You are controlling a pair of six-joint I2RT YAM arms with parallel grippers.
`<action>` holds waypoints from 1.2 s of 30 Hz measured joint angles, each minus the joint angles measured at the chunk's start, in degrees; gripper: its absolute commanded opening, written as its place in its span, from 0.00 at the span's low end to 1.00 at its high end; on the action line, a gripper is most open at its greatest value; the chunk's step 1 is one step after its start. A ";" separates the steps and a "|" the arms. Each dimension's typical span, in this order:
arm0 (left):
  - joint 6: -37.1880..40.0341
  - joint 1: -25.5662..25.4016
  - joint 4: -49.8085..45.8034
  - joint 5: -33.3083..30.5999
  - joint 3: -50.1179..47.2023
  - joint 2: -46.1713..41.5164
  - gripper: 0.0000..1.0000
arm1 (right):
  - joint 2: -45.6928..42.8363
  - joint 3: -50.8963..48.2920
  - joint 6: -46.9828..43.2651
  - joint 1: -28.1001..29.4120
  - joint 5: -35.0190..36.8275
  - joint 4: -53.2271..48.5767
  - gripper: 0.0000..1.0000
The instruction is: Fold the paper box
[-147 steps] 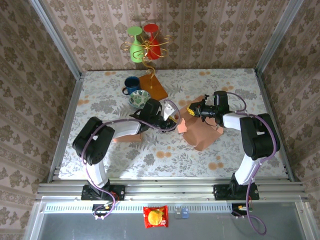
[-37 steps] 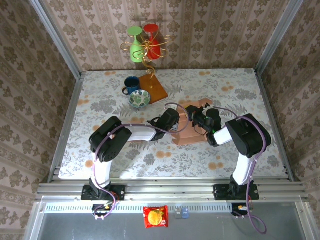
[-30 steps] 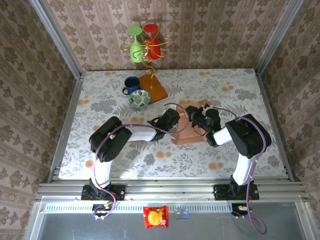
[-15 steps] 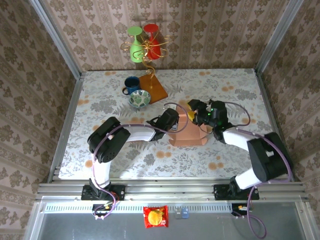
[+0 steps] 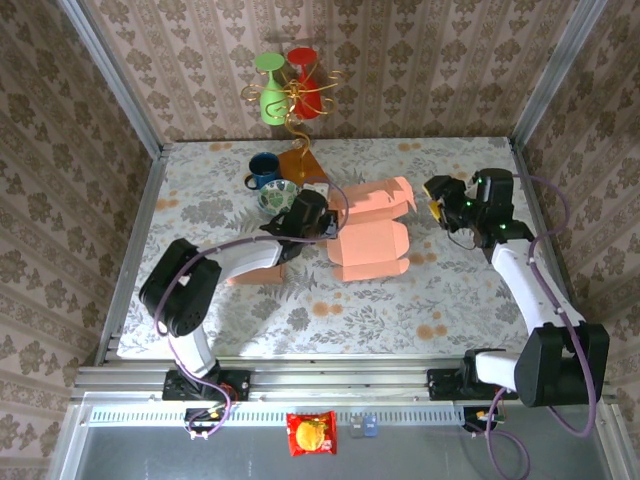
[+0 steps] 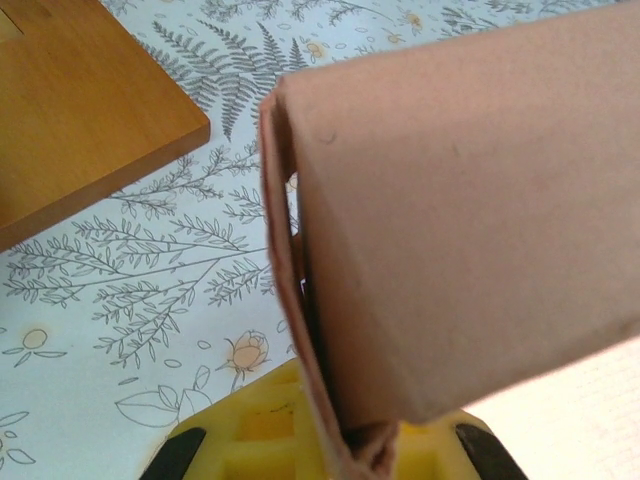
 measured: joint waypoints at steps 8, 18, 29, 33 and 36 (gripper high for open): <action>-5.55 5.79 0.04 17.57 -0.37 -0.35 0.00 | 2.84 5.46 -10.88 -1.79 -3.87 -7.08 0.47; -19.93 10.80 11.21 34.05 -2.64 2.36 0.00 | 7.26 5.49 -11.26 -2.14 -13.11 -2.75 0.42; -27.91 10.71 18.05 37.73 -2.95 4.07 0.00 | 6.03 -7.32 2.62 -1.25 -16.90 17.70 0.58; -30.36 10.71 19.19 39.60 -2.95 5.84 0.00 | 6.14 -7.50 6.12 -1.25 -18.38 25.77 0.59; -31.91 10.71 19.54 40.72 -2.91 6.82 0.00 | 6.29 -7.48 7.52 -1.18 -19.65 29.81 0.59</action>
